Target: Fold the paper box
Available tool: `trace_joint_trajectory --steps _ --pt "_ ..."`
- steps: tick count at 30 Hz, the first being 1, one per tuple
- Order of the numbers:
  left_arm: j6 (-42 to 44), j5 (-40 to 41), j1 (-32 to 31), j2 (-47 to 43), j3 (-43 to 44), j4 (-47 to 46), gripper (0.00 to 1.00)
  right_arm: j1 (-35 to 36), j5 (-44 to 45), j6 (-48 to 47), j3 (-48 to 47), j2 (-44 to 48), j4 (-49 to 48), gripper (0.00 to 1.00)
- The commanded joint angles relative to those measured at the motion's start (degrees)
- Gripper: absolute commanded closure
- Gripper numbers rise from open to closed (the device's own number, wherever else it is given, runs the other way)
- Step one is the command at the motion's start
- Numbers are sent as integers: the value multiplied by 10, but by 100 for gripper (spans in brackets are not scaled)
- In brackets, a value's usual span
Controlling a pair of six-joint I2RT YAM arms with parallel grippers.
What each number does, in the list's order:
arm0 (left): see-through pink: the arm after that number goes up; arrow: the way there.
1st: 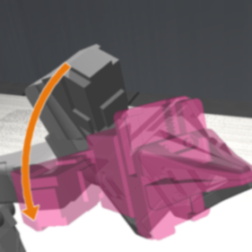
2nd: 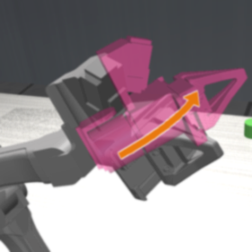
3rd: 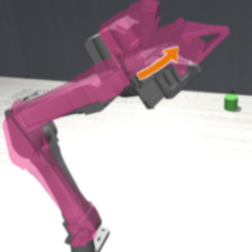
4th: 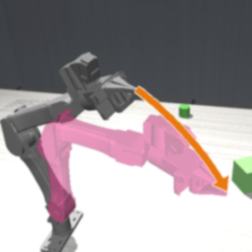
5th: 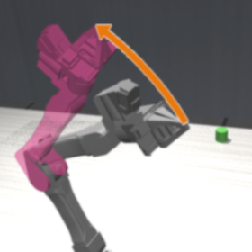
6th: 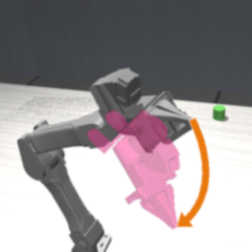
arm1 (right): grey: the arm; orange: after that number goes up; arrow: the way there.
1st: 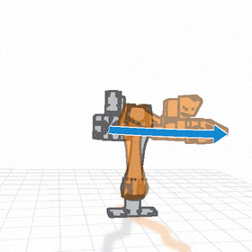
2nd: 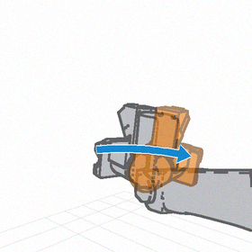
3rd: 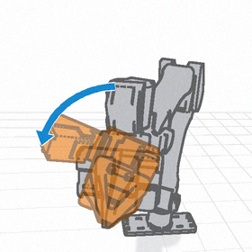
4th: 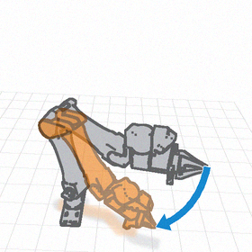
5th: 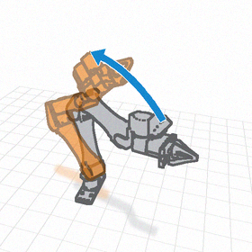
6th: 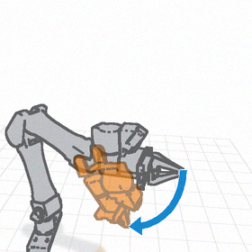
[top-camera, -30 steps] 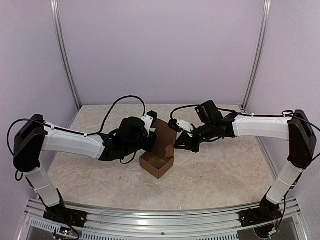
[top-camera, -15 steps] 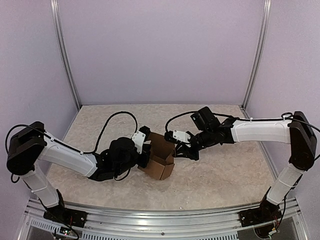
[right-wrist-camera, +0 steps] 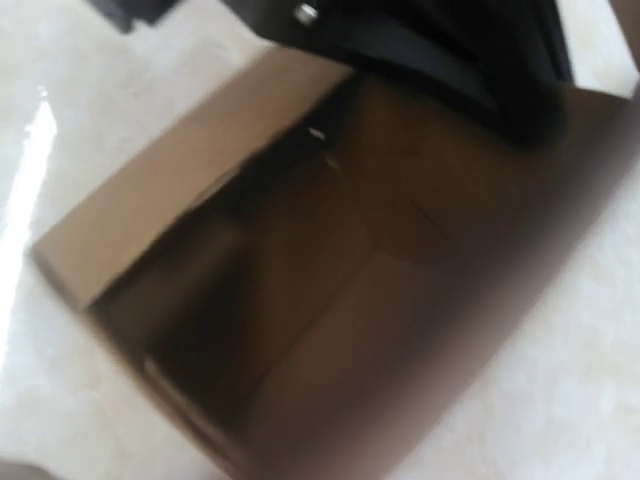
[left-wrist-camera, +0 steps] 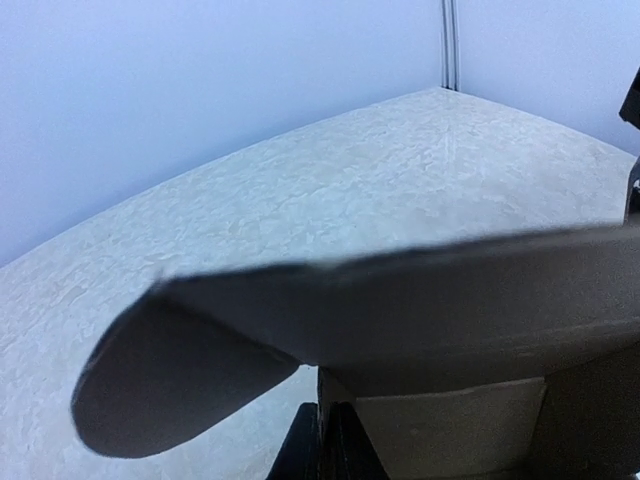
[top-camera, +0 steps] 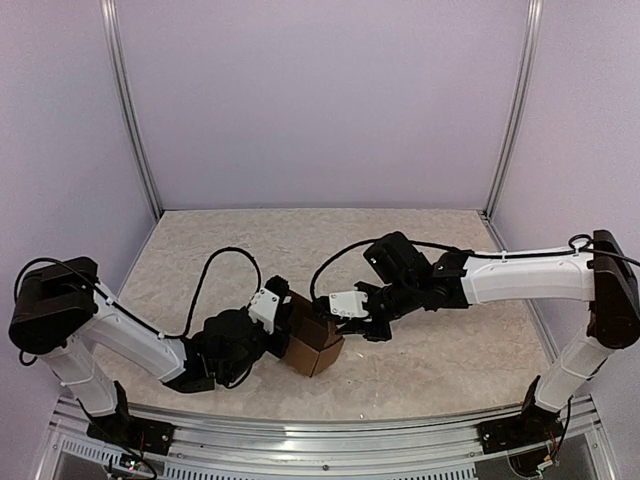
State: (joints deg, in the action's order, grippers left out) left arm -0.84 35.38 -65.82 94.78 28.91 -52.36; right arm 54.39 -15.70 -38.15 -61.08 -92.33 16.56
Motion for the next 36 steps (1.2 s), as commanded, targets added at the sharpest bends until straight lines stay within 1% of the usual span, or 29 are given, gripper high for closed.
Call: trace_joint_trajectory --steps 1,3,7,12,15,20,29,31,33,34,36 --pt "37 45 -25 15 -34 -24 91 37 47 -38 11 10 9 81" --pt "41 60 -35 18 -41 -31 89 49 63 -45 13 8 9 81" --pt "42 108 -62 18 -57 -34 81 67 83 -54 17 8 4 81" --pt "41 145 -86 4 -74 -28 77 78 101 -58 23 6 -6 81" --pt "37 152 -92 -11 -73 -7 76 80 105 -58 24 6 -11 81" --pt "12 169 -102 -45 -75 56 73 85 117 -64 25 3 -15 80" --pt "-101 190 -118 -99 -93 175 73 87 136 -74 23 1 -21 80" --pt "-152 188 -120 -113 -91 222 73 88 140 -76 20 -2 -20 80" --pt "-222 174 -120 -128 -89 278 72 89 143 -78 19 -2 -21 80" --pt "-257 160 -120 -134 -89 300 72 88 146 -80 18 -1 -21 80" --pt "-300 125 -120 -149 -89 320 71 88 152 -82 17 -3 -21 80"
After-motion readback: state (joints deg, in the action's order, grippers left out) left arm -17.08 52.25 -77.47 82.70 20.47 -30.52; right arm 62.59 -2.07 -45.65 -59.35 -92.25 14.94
